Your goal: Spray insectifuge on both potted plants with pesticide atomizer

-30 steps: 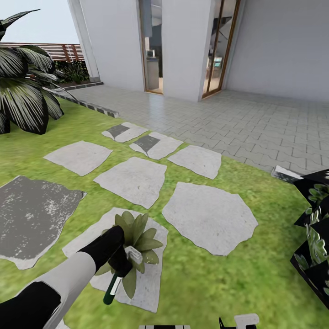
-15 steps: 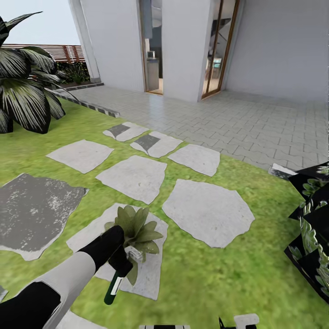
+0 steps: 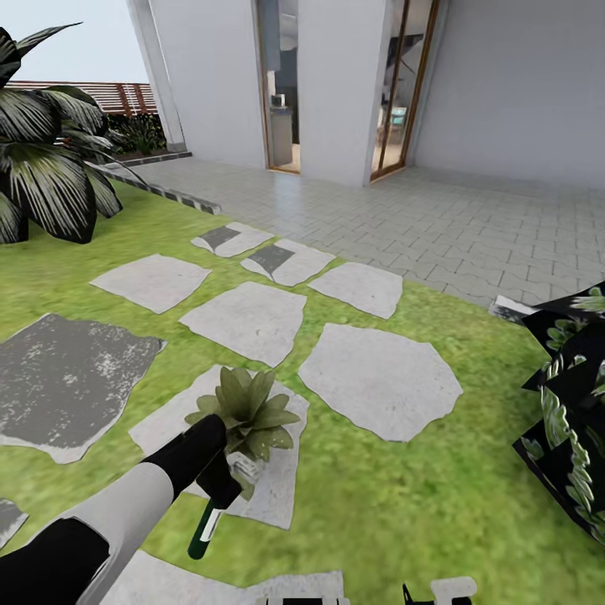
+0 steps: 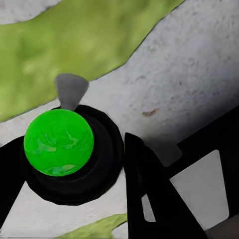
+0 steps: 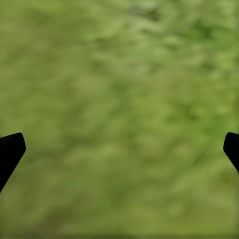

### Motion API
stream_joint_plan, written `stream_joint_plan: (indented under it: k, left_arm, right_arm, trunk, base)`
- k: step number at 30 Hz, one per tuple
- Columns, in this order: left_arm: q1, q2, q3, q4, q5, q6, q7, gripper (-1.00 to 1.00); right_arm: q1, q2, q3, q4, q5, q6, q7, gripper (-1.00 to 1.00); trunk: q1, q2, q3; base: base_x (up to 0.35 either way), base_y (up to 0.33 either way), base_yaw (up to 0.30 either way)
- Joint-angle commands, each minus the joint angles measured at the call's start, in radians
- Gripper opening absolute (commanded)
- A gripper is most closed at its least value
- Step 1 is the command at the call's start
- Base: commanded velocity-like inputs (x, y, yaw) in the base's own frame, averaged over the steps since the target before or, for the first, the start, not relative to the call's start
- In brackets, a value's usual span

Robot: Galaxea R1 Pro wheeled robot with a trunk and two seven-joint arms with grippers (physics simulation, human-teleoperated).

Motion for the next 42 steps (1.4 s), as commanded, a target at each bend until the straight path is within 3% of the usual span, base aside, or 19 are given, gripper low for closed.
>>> stream_joint_plan:
  k: [1, 5, 7, 9, 10, 13, 21, 30, 42]
  left_arm:
    - [0.000, 0.007, -0.003, -0.001, -0.007, 0.003, -0.010, -1.00]
    - [0.000, 0.049, 0.002, -0.002, -0.006, 0.002, -0.009, -1.00]
    - [0.001, 0.058, 0.005, -0.004, -0.005, 0.002, -0.009, -1.00]
    - [0.000, 0.061, 0.027, -0.007, -0.005, 0.001, -0.008, -1.00]
    - [-0.001, 0.059, 0.058, -0.028, -0.007, 0.001, -0.006, -1.00]
    - [-0.002, 0.056, 0.073, -0.085, -0.009, 0.003, -0.001, -1.00]
    - [-0.013, 0.051, 0.076, -0.118, -0.011, 0.006, 0.000, -1.00]
    - [-0.002, 0.094, 0.077, -0.117, -0.011, 0.004, 0.000, -1.00]
    - [-0.017, 0.078, 0.076, -0.124, -0.011, 0.007, 0.000, -1.00]
  right_arm:
    - [-0.001, 0.000, 0.008, 0.001, 0.004, -0.001, -0.010, 1.00]
    - [0.000, 0.000, 0.008, 0.001, 0.004, -0.001, -0.010, 1.00]
    - [0.000, 0.000, 0.008, 0.002, 0.004, -0.001, -0.010, 1.00]
    - [0.000, 0.000, 0.008, 0.002, 0.004, -0.001, -0.010, 1.00]
    - [0.000, 0.000, 0.008, 0.001, 0.004, -0.001, -0.010, 1.00]
    - [0.000, 0.000, 0.008, 0.002, 0.004, -0.001, -0.010, 1.00]
    - [0.000, 0.000, 0.008, 0.002, 0.004, -0.001, -0.010, 1.00]
    - [0.000, 0.000, 0.008, 0.002, 0.004, -0.001, -0.010, 1.00]
    - [0.000, 0.000, 0.008, 0.002, 0.004, -0.001, -0.010, 1.00]
  trunk:
    - [0.000, 0.000, -0.001]
    - [0.000, 0.000, -0.001]
    - [0.000, 0.000, -0.001]
    - [0.000, 0.000, -0.001]
    - [0.000, 0.000, -0.001]
    - [0.000, 0.000, -0.001]
    - [0.000, 0.000, -0.001]
    - [0.000, 0.000, -0.001]
    - [0.000, 0.000, -0.001]
  base:
    - [-0.002, 0.000, 0.000]
    - [0.000, 0.000, 0.000]
    - [0.000, 0.000, 0.000]
    - [0.000, 0.000, 0.000]
    - [0.000, 0.000, 0.000]
    - [0.000, 0.000, 0.000]
    - [0.000, 0.000, 0.000]
    - [0.000, 0.000, 0.000]
    - [0.000, 0.000, 0.000]
